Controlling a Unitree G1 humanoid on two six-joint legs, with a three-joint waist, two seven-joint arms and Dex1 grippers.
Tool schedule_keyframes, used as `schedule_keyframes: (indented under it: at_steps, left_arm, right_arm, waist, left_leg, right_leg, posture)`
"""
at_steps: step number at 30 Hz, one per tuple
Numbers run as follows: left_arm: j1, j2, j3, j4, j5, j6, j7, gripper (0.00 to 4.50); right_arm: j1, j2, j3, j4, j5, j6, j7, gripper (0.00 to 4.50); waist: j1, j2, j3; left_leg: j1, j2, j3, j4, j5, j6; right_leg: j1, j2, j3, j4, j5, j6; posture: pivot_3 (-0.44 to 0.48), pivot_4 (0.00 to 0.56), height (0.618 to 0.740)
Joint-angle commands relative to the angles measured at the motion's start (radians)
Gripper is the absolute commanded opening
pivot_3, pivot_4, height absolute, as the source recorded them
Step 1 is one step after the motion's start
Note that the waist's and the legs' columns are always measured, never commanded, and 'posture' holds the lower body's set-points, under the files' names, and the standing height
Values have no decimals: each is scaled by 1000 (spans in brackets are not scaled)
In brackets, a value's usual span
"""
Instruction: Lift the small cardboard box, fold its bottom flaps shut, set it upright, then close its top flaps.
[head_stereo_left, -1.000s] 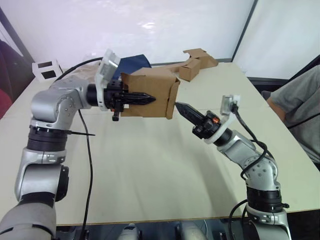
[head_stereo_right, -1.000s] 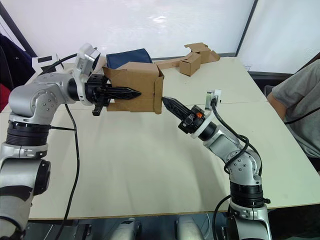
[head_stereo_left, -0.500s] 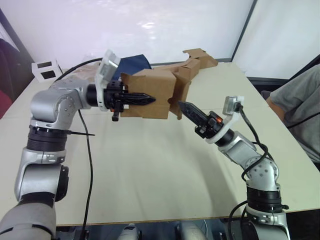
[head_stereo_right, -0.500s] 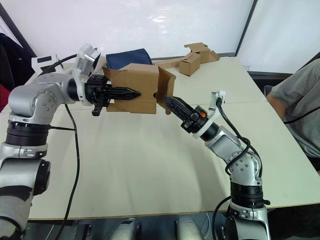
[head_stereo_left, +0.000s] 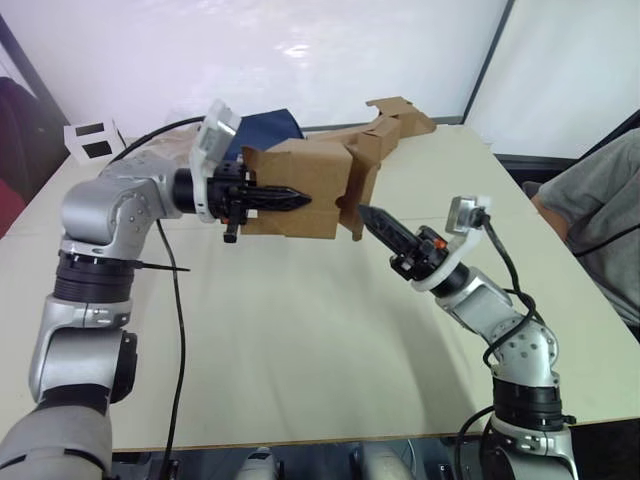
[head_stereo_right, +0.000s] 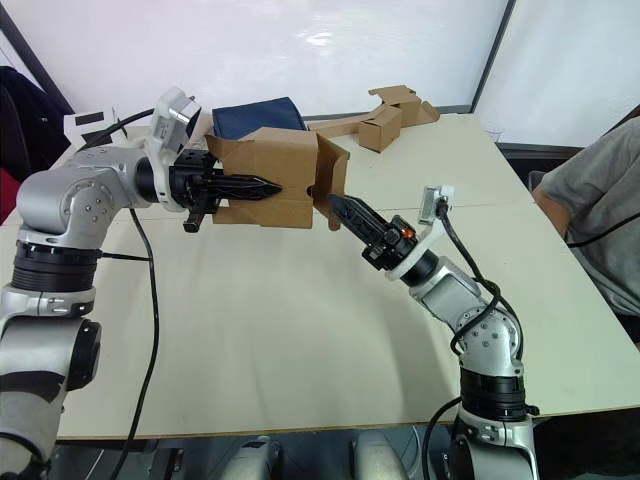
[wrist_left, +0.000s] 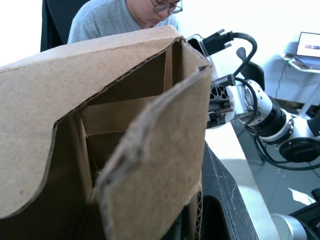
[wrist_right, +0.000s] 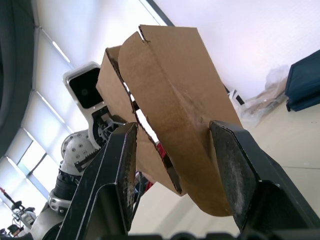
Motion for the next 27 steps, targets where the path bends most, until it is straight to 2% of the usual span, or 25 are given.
schedule_keyframes:
  at_steps: [1, 2, 4, 10, 13, 17, 27]
  left_arm:
    - [-20, 12, 26, -12, -16, -5, -8, 0]
    - [-20, 12, 26, -12, -17, -5, -9, 0]
    - [-20, 12, 26, -12, -18, -5, -10, 0]
    - [-17, 11, 30, -19, -23, -1, -10, 0]
    - [-16, 10, 31, -22, -26, 2, -9, 0]
    - [-15, 10, 31, -22, -27, 3, -9, 0]
    - [-14, 14, 29, -26, -34, 8, -5, 0]
  right_arm:
    - [-8, 4, -3, -37, 3, -22, 7, 3404]
    - [-10, 4, -6, -32, 9, -20, 4, 3845]
    - [-13, 5, -11, -23, 20, -16, -1, 4439]
    - [-18, 35, -31, -7, 63, -25, -20, 4439]
    - [-19, 58, -37, -4, 87, -30, -34, 3665]
    - [-12, 82, -30, -6, 114, -28, -46, 2282]
    - [-1, 109, -24, 1, 123, -40, -73, 2282]
  waist:
    - [0, 0, 0]
    - [0, 0, 0]
    - [0, 0, 0]
    - [0, 0, 0]
    - [0, 0, 0]
    - [0, 0, 0]
    - [0, 0, 0]
  left_leg:
    - [0, 0, 0, 0, 0, 0]
    - [0, 0, 0, 0, 0, 0]
    - [0, 0, 0, 0, 0, 0]
    - [0, 0, 0, 0, 0, 0]
    - [0, 0, 0, 0, 0, 0]
    - [0, 0, 0, 0, 0, 0]
    - [0, 0, 0, 0, 0, 0]
  right_leg:
    - [0, 0, 0, 0, 0, 0]
    - [0, 0, 0, 0, 0, 0]
    - [0, 0, 0, 0, 0, 0]
    - [0, 0, 0, 0, 0, 0]
    - [0, 0, 0, 0, 0, 0]
    - [0, 0, 0, 0, 0, 0]
    - [0, 0, 0, 0, 0, 0]
  posture:
    - [0, 150, 740]
    - [0, 150, 740]
    - [0, 150, 740]
    - [0, 150, 740]
    - [0, 150, 740]
    - [0, 150, 740]
    - [0, 150, 740]
